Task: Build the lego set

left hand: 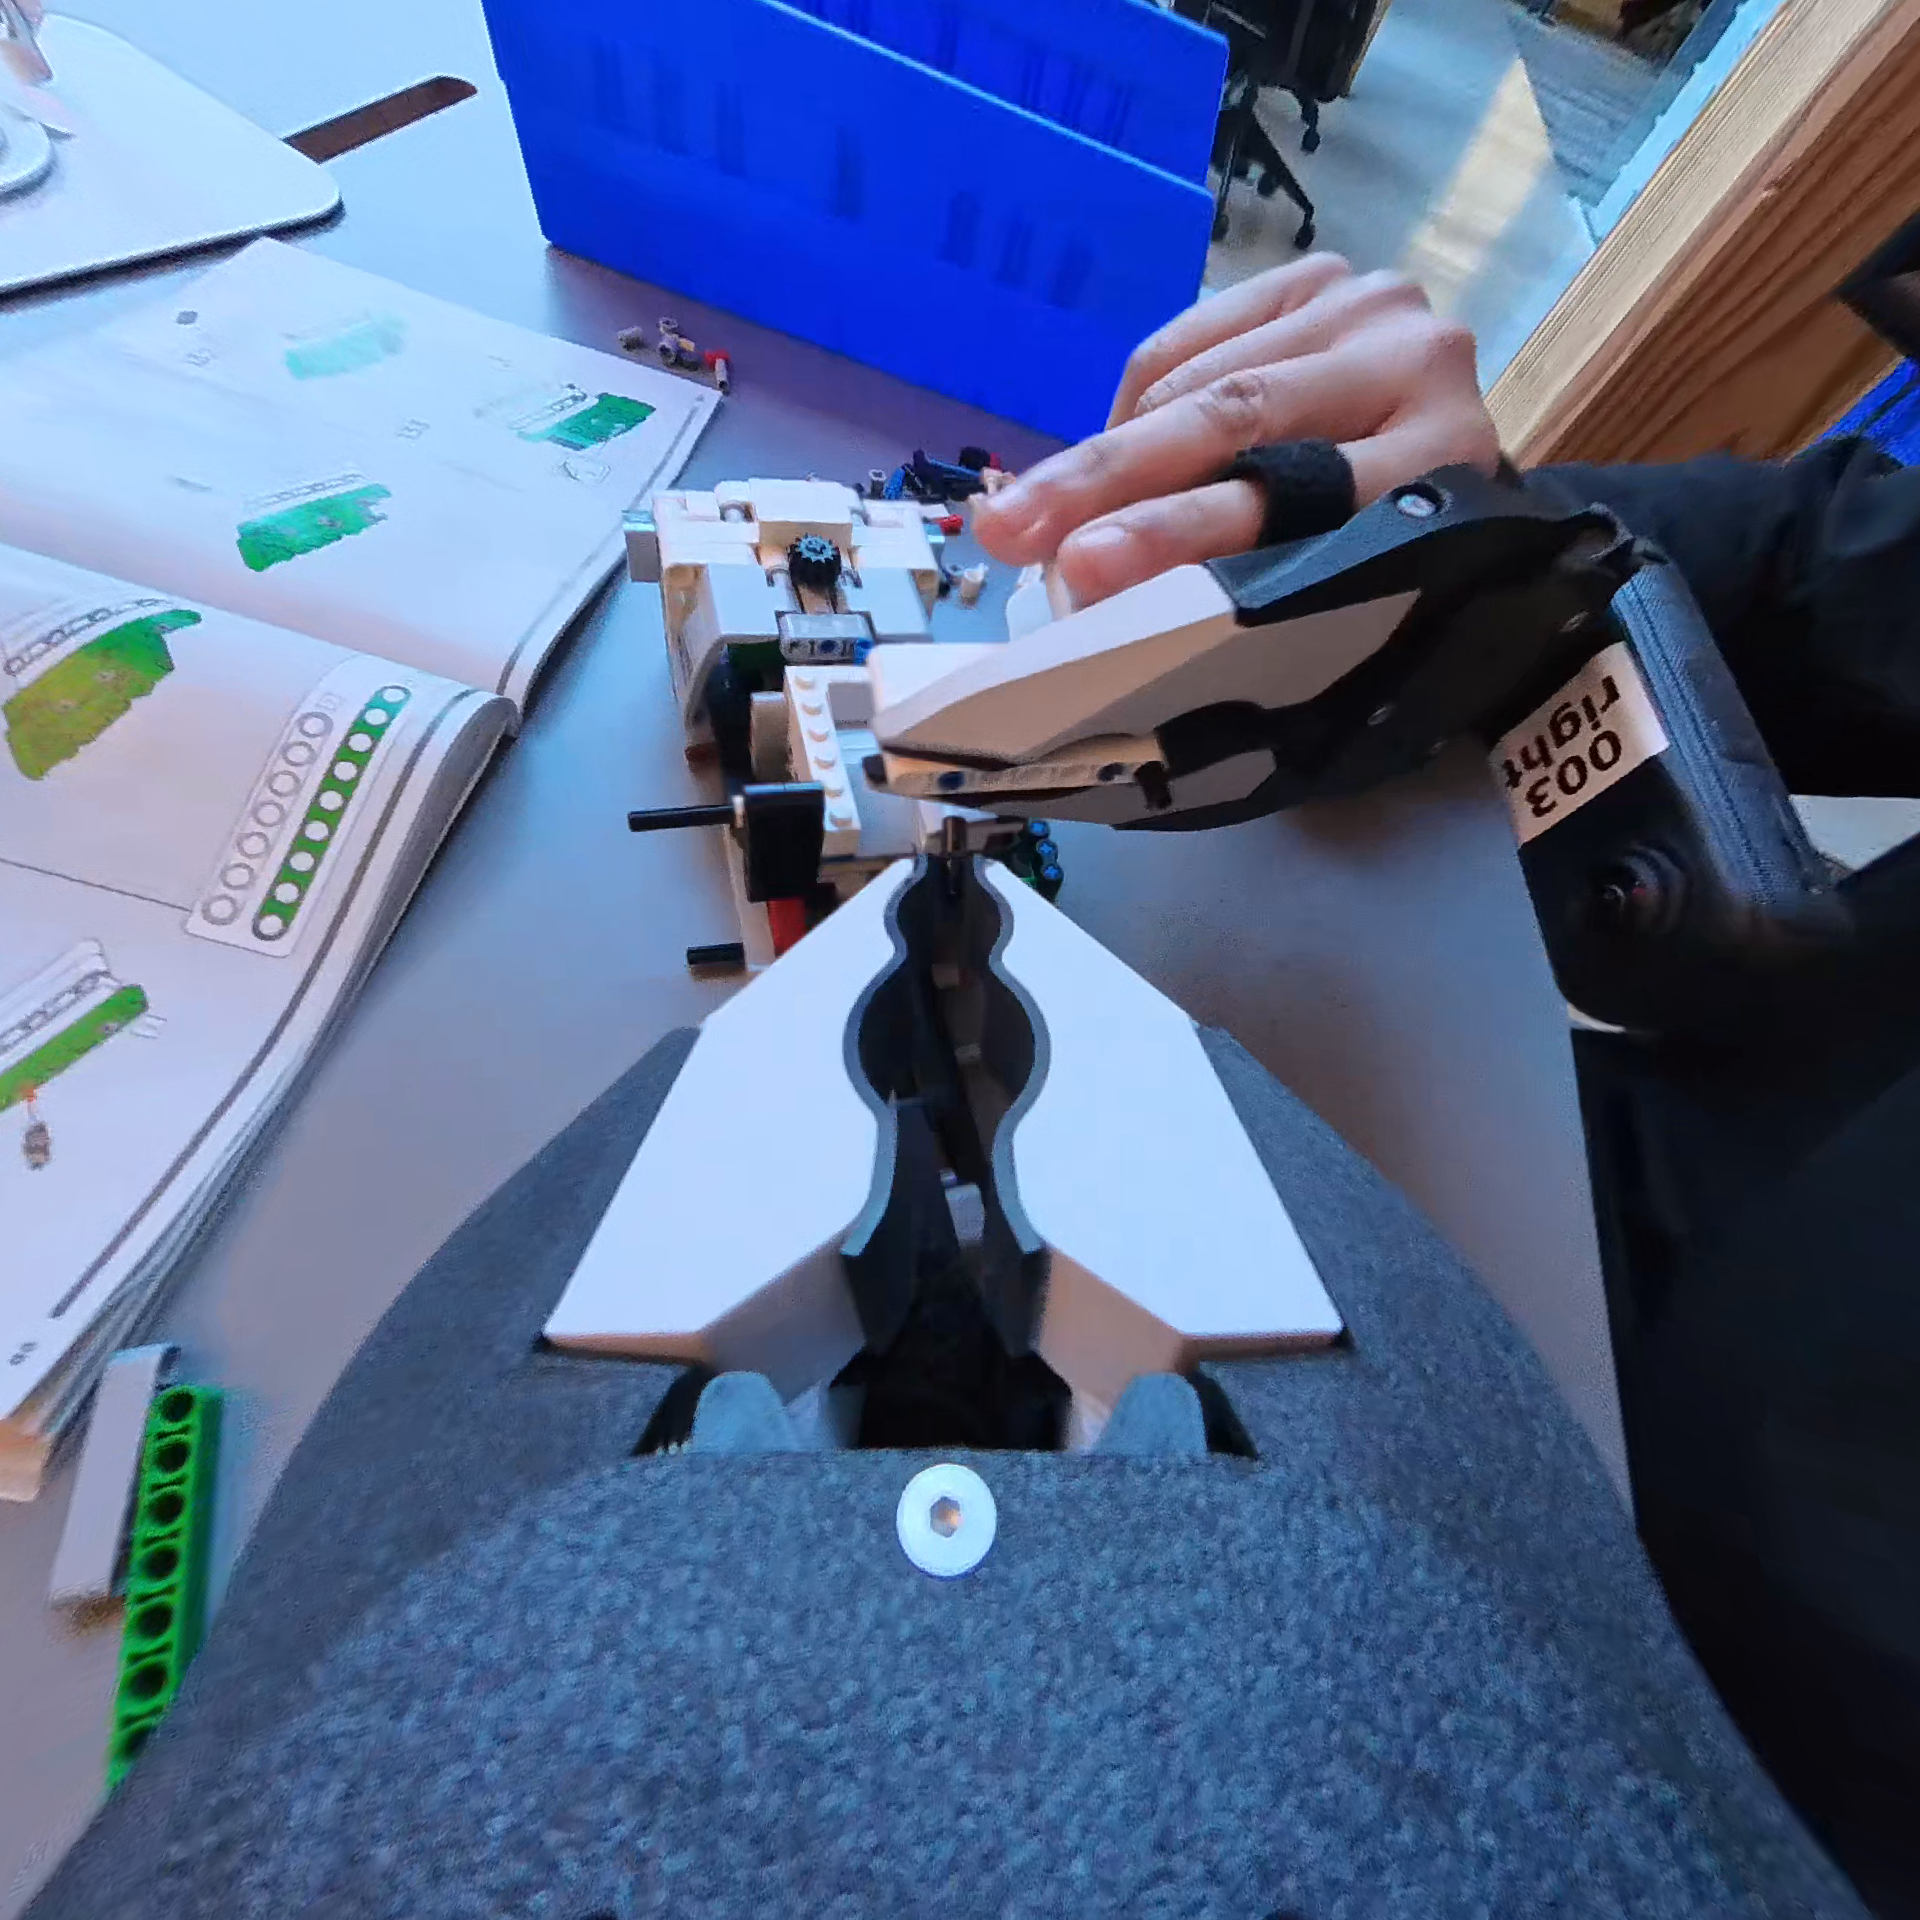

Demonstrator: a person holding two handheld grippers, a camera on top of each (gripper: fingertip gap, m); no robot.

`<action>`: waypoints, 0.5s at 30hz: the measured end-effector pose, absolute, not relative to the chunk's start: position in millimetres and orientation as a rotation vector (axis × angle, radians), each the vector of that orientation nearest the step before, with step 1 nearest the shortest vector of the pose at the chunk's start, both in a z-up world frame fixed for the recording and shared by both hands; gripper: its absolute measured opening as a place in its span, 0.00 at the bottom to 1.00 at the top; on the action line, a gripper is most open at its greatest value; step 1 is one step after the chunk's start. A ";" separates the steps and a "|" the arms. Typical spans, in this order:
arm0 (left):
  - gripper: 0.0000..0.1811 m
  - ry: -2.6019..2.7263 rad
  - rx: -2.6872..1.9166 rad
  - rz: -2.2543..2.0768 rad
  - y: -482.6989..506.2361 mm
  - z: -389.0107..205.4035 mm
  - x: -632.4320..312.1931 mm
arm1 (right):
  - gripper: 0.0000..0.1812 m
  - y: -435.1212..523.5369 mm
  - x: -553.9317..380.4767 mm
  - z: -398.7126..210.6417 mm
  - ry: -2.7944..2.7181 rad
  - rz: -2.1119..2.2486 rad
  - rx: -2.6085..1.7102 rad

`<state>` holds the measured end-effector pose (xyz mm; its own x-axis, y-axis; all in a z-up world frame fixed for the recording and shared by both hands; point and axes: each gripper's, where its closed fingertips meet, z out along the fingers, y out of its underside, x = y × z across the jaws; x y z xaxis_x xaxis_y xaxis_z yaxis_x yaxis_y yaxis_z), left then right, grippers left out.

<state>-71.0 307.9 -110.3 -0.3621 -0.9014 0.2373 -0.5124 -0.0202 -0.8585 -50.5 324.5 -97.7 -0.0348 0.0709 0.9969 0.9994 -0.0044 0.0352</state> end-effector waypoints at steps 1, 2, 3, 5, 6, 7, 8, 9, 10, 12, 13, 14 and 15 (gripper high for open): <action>0.02 1.860 -1.472 -1.352 307.3 -111.6 -72.6 | 0.03 325.6 -50.6 -102.2 -1.296 -1.198 -1.261; 0.01 1.847 -1.467 -1.346 308.9 -112.4 -73.9 | 0.03 326.4 -51.9 -104.6 -1.300 -1.193 -1.260; 0.01 1.835 -1.462 -1.338 311.4 -113.4 -74.8 | 0.03 326.1 -54.8 -104.9 -1.301 -1.178 -1.254; 0.01 1.813 -1.476 -1.362 313.0 -115.6 -75.4 | 0.04 325.7 -59.5 -106.5 -1.302 -1.154 -1.259; 0.01 1.807 -1.481 -1.382 312.3 -115.8 -75.6 | 0.03 325.8 -60.8 -108.7 -1.315 -1.162 -1.257; 0.01 1.806 -1.483 -1.382 312.4 -116.4 -76.0 | 0.03 326.1 -61.2 -110.5 -1.327 -1.180 -1.250; 0.01 1.797 -1.476 -1.378 313.2 -115.1 -76.2 | 0.03 326.4 -61.2 -112.6 -1.335 -1.184 -1.252; 0.01 1.804 -1.469 -1.374 312.7 -114.4 -77.3 | 0.04 326.5 -62.1 -113.5 -1.336 -1.173 -1.253; 0.01 1.803 -1.469 -1.363 313.4 -113.8 -77.7 | 0.04 326.2 -63.7 -113.9 -1.339 -1.161 -1.248; 0.01 1.801 -1.465 -1.353 313.6 -111.9 -78.4 | 0.03 326.3 -65.6 -114.0 -1.347 -1.176 -1.235; 0.01 1.809 -1.463 -1.344 313.2 -112.4 -79.0 | 0.04 327.0 -66.0 -112.9 -1.343 -1.186 -1.233; 0.01 1.812 -1.461 -1.336 313.2 -112.9 -79.3 | 0.04 327.4 -65.9 -112.7 -1.341 -1.182 -1.240; 0.01 1.817 -1.462 -1.333 313.2 -113.3 -79.8 | 0.04 327.6 -66.6 -112.3 -1.341 -1.175 -1.239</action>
